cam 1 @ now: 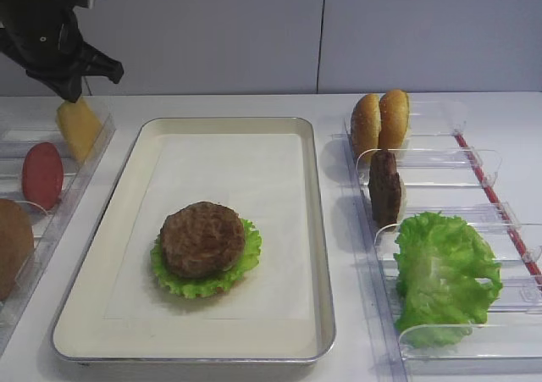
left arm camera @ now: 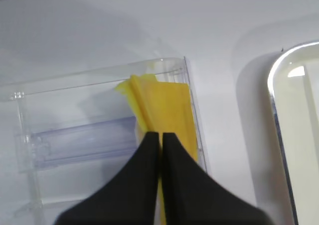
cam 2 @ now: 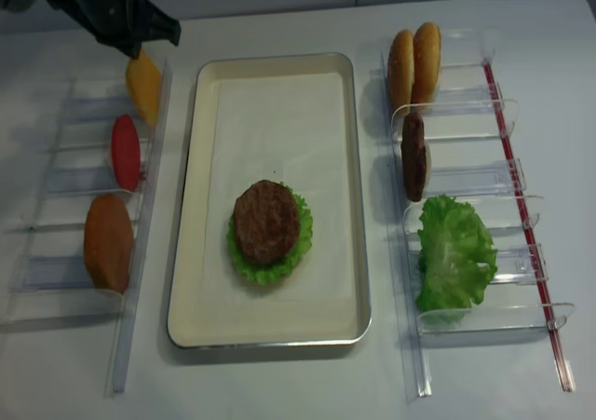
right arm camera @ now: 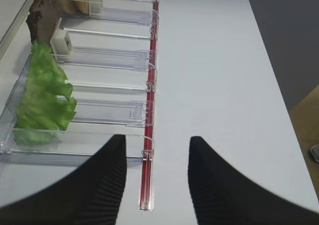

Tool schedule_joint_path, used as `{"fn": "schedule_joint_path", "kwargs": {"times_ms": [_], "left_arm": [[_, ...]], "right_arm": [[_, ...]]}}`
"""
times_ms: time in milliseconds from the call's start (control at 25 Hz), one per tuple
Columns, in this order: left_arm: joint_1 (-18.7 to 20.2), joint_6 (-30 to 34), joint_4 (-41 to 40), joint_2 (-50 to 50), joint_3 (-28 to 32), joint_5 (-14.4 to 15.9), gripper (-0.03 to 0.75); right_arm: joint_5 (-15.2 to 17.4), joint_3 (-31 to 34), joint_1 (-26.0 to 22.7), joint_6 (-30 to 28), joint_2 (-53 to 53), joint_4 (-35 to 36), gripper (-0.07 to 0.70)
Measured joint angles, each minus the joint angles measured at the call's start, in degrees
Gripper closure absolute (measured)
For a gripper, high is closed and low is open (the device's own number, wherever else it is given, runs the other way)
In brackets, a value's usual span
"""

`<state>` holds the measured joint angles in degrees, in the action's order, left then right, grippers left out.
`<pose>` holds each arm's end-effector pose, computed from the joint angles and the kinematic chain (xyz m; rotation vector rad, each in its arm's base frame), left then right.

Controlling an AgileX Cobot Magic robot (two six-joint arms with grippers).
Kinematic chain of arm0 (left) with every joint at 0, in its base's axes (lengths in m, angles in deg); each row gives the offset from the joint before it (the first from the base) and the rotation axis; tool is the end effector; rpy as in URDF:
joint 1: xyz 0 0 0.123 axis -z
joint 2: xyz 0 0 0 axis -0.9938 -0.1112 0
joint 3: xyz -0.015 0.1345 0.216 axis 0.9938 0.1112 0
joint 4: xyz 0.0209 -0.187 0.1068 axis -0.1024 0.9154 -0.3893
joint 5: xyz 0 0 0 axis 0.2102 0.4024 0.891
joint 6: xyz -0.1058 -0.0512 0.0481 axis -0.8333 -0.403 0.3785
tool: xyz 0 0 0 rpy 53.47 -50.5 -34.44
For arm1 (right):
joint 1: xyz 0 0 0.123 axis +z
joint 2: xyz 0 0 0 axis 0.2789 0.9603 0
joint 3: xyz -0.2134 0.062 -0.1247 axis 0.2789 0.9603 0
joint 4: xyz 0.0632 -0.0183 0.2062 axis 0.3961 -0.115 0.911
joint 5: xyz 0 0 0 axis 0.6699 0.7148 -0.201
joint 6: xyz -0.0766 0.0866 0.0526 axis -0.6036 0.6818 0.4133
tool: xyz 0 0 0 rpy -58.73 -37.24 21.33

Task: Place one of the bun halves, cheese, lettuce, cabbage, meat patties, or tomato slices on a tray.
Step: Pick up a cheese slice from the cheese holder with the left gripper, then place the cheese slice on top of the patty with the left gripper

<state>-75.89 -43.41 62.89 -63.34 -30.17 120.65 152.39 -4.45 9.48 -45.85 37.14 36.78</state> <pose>0.3989 -0.0312 0.2133 0.2327 2.6966 0.2265 0.0221 0.0130 0.2277 -0.0783 2.1343 -0.0120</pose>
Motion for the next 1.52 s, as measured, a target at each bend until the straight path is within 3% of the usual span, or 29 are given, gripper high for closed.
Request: {"fn": "schedule_joint_path", "kwargs": {"times_ms": [160,520,760,1040,1520], "left_arm": [[0.09,-0.1,-0.64,0.0,-1.31,0.87,0.729],[0.09,-0.1,-1.32,0.0,-8.57,6.4,0.729],[0.09,1.29,1.95,2.08,-10.24,8.83,0.729],[0.09,4.57,8.96,6.91,-10.7,14.71,0.729],[0.09,8.82,24.08,13.99,-9.47,15.58,0.729]], "right_arm": [[0.0,0.0,0.0,0.0,0.0,0.0,0.302],[0.0,0.0,0.0,0.0,0.0,0.0,0.302],[0.0,0.0,0.0,0.0,0.0,0.0,0.302],[0.0,0.0,0.0,0.0,0.0,0.0,0.302],[0.0,0.0,0.0,0.1,0.0,0.0,0.302]]}}
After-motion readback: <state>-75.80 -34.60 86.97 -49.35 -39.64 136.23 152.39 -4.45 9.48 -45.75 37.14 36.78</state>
